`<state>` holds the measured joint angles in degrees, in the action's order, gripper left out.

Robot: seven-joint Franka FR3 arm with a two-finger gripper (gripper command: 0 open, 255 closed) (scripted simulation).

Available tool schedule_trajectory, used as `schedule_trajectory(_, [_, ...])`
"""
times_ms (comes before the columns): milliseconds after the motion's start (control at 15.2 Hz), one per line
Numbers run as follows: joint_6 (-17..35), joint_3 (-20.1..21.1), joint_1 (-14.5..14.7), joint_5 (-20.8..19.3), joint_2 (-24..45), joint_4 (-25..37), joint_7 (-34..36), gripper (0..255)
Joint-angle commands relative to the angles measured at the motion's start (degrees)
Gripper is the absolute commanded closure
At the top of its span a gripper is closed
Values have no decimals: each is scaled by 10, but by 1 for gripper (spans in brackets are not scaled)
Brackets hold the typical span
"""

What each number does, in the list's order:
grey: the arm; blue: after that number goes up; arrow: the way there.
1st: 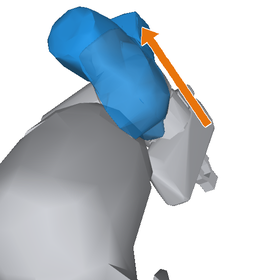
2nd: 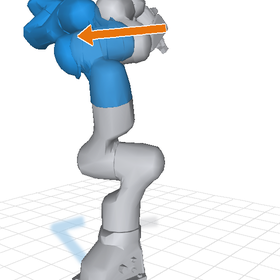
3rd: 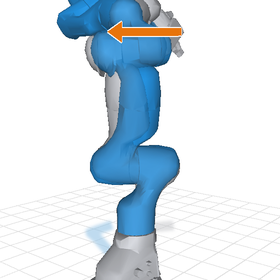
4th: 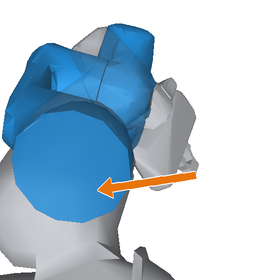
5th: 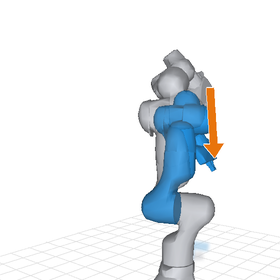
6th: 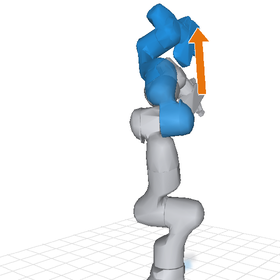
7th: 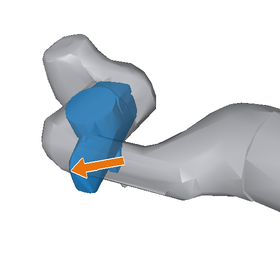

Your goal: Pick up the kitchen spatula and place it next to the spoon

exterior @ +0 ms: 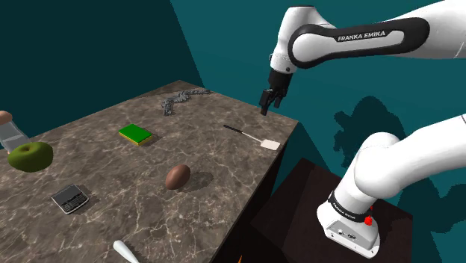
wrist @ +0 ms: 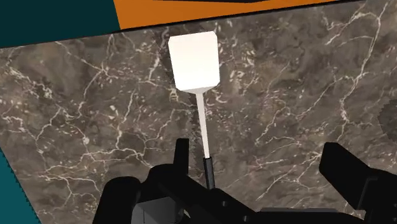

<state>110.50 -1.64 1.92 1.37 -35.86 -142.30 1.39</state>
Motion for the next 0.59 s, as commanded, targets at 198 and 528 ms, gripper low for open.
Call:
schedule_trajectory(198, [105,-12,5,-11,94,-12,-44,0])
schedule_trajectory(528, [200,-21,11,-17,197,-5,-84,0])
